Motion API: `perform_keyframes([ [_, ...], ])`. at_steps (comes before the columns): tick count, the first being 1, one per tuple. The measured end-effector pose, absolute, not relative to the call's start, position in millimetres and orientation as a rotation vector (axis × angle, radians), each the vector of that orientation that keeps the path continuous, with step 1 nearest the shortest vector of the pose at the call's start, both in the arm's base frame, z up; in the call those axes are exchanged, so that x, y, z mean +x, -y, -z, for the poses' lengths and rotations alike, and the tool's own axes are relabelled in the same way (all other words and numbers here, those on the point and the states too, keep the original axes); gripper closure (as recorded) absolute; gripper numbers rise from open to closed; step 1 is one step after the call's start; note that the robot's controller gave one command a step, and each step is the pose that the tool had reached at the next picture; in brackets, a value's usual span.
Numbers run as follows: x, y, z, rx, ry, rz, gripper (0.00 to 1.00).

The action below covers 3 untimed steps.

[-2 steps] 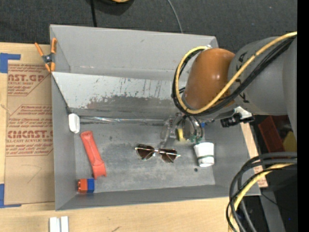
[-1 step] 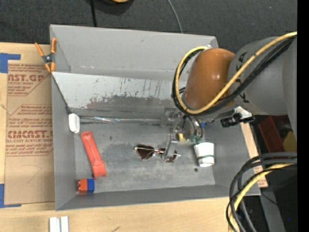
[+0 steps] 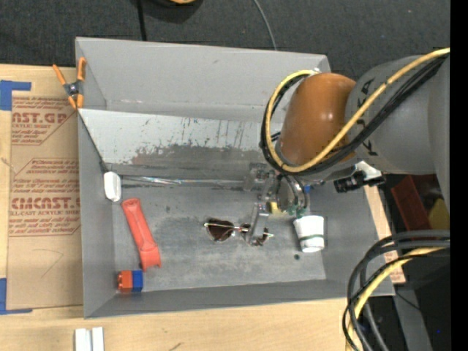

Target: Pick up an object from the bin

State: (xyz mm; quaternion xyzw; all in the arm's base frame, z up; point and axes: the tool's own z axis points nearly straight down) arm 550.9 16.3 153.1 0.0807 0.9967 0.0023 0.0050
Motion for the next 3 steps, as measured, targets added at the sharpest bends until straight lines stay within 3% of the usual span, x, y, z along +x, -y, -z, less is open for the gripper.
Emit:
perform_keyframes([
  [1,546.3,-10.7,-108.0,0.188,-3.117,-0.008,0.00],
  [2,544.0,-6.6,-69.8,0.309,-3.116,-0.009,1.00],
  [3,544.0,-6.6,-69.8,0.309,-3.116,-0.009,1.00],
])
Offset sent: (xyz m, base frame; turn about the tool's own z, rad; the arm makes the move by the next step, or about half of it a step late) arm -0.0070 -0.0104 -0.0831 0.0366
